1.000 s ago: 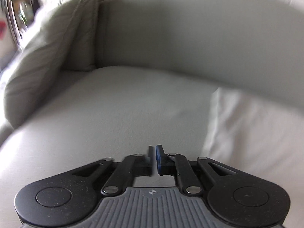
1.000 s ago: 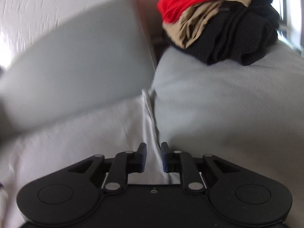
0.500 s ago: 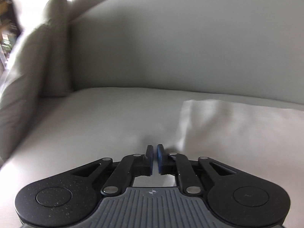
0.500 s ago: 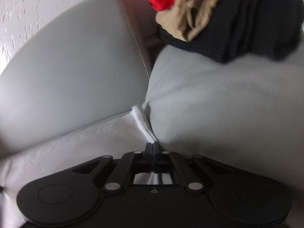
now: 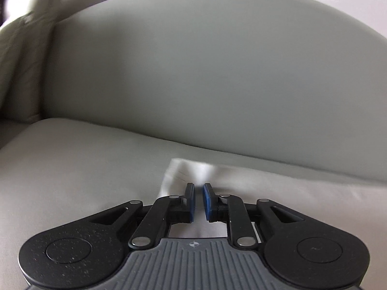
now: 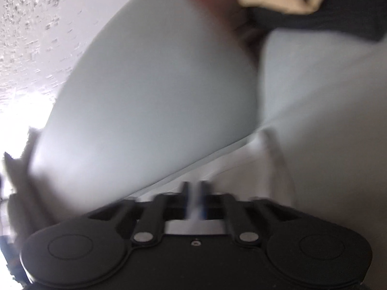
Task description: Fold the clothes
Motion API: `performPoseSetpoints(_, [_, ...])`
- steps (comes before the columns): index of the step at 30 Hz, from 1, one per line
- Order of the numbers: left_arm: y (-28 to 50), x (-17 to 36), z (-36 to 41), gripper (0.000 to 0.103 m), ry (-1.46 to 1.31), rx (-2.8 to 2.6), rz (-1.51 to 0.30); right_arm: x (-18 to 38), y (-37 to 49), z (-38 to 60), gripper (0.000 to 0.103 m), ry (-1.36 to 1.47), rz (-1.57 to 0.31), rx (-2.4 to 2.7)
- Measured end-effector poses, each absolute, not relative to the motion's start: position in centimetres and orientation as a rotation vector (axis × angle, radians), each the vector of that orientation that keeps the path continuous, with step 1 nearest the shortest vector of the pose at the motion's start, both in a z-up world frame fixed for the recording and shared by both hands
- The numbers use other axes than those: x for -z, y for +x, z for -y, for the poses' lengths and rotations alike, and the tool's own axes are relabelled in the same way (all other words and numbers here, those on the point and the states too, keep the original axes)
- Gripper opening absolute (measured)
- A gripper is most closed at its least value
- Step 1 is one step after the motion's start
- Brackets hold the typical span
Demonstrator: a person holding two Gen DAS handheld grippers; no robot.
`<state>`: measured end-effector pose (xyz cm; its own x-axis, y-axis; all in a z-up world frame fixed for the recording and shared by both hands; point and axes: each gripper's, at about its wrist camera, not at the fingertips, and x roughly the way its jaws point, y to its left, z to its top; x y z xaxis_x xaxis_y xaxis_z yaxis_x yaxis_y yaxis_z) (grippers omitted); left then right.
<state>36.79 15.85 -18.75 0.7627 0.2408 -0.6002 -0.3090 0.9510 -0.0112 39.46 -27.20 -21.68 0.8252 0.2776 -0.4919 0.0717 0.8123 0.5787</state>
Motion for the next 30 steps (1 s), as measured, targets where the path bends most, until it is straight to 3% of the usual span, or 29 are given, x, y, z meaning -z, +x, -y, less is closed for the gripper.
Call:
performPoseSetpoints(3, [36.7,18.8,-16.9,0.012,-0.156,-0.349,-0.626,20.9,38.9,27.6,0.000,0.485,-0.551,0.060])
performPoseSetpoints(9, [37.1,19.3,-14.4,0.010,0.127,-0.614,-0.627,20.0,38.3,25.4,0.000,0.289,-0.550,0.145])
performPoseSetpoints(13, [36.3,17.0,-15.6,0.013,0.094,-0.616,-0.638,17.3,36.9,25.8,0.023,0.298,-0.516,0.121])
performPoseSetpoints(16, [34.7,14.1,-15.5,0.018,0.053,-0.593,-0.624,13.8,34.7,25.8,0.023,0.316,-0.483,0.088])
performPoseSetpoints(21, [27.1,8.7,-14.9,0.025,0.034,-0.501,-0.548,7.4,27.0,25.4,0.026,0.369,-0.400,0.004])
performPoseSetpoints(27, [14.5,3.1,-16.7,0.026,-0.049,-0.348,-0.442,2.1,16.4,25.6,0.029,0.472,-0.286,-0.089])
performPoseSetpoints(30, [10.5,2.8,-16.9,0.026,-0.092,-0.276,-0.451,0.5,13.0,25.8,0.031,0.484,-0.263,-0.111])
